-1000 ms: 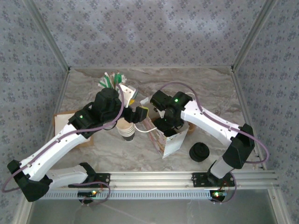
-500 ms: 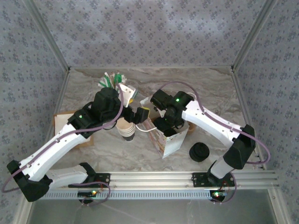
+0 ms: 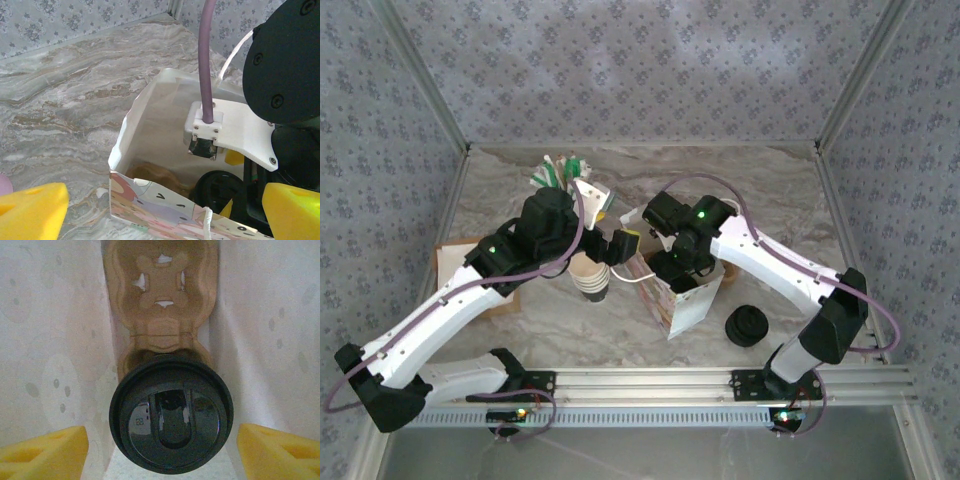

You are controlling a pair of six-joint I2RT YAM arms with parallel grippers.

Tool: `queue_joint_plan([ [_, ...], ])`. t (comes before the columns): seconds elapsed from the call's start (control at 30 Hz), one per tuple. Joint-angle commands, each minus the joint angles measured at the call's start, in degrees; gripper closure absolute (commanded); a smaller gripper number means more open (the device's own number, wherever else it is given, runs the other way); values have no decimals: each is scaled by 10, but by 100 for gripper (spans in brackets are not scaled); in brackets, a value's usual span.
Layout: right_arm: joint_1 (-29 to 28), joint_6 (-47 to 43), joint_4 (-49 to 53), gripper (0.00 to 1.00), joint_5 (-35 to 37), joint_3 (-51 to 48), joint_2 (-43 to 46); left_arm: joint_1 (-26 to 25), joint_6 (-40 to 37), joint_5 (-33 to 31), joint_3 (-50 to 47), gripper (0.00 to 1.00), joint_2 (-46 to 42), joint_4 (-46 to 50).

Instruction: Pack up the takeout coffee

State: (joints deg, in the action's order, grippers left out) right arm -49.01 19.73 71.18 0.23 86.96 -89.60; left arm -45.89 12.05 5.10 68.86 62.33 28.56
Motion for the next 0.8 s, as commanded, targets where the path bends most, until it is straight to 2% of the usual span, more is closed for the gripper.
queue_joint_plan([
  [0.0,-4,8,13,20,8,9,15,-3,6,5,19,1,-14,0],
  [0.4,-3,12,6,21,11,2,36,-3,7,16,21,0,-15,-1],
  [0.77,-5,15,-10,26,15,-3,75,-3,12,54,11,1,-40,-33],
])
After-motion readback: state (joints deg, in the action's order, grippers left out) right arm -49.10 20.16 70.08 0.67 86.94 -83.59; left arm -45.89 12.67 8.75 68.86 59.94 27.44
